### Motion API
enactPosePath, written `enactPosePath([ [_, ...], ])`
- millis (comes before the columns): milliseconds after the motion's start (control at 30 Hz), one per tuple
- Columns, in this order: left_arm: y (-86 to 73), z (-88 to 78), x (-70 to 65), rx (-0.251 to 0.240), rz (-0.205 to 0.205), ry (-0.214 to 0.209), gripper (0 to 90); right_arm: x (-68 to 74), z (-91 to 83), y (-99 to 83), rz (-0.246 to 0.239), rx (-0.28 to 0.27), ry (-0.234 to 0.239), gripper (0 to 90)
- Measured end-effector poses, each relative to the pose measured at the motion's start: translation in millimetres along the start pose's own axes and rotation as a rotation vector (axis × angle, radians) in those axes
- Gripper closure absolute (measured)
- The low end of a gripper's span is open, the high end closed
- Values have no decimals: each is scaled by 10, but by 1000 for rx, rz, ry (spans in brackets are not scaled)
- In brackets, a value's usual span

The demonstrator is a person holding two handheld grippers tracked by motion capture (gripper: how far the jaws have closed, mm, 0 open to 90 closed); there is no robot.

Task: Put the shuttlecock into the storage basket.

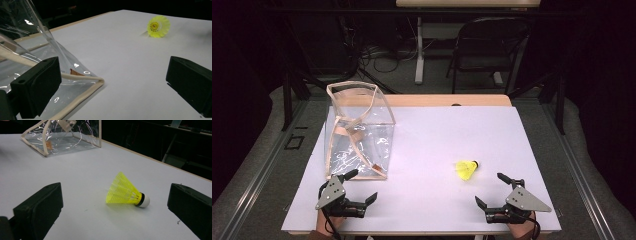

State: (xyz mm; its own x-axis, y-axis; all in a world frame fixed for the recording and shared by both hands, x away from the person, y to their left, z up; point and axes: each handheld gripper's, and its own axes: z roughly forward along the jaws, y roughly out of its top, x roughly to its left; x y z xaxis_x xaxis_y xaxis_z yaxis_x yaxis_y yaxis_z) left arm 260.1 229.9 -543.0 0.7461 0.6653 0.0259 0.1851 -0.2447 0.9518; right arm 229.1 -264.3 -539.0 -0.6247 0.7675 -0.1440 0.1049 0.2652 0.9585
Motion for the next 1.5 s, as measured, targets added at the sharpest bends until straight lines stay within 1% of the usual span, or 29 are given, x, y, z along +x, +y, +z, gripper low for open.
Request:
enactPosePath([
  [33, 26, 29, -9, 6, -5, -18, 0, 0, 1, 0, 0, 1, 1, 0],
  [100, 54, 55, -16, 18, 7, -26, 0, -1, 3, -1, -1, 2, 1, 0],
  [167, 65, 71, -20, 18, 8, -32, 0, -1, 4, -3, 0, 3, 2, 0],
  [200, 94, 98, -19, 28, 13, -47, 0, -3, 7, -5, 1, 5, 2, 0],
  [300, 120, 132, -23, 31, 11, -58, 0, -4, 9, -6, 1, 8, 3, 0],
  [367, 158, 176, -27, 41, 18, -76, 0, 0, 9, -5, 2, 7, 3, 0],
  [467, 179, 208, -33, 46, 23, -83, 0, -2, 11, -7, 1, 12, 3, 0],
  [600, 220, 270, -42, 59, 31, -103, 0, 1, 13, -5, 4, 12, 3, 0],
  [667, 257, 310, -45, 65, 42, -118, 0, 3, 15, -4, 2, 12, 4, 0],
  [733, 265, 322, -48, 62, 41, -119, 0, 4, 15, -4, 2, 14, 4, 0],
  [900, 312, 408, -39, 71, 46, -142, 0, 2, 24, -9, 0, 18, 6, 0],
  [1267, 402, 584, -51, 96, 70, -180, 0, -2, 26, -10, -2, 26, 8, 0],
  [1300, 414, 612, -51, 99, 76, -191, 0, -3, 27, -12, -1, 26, 9, 0],
  [1433, 445, 669, -67, 104, 88, -199, 0, -1, 31, -8, -2, 24, 9, 0],
  [1500, 476, 734, -86, 110, 101, -214, 0, 9, 32, -6, -4, 28, 11, 0],
])
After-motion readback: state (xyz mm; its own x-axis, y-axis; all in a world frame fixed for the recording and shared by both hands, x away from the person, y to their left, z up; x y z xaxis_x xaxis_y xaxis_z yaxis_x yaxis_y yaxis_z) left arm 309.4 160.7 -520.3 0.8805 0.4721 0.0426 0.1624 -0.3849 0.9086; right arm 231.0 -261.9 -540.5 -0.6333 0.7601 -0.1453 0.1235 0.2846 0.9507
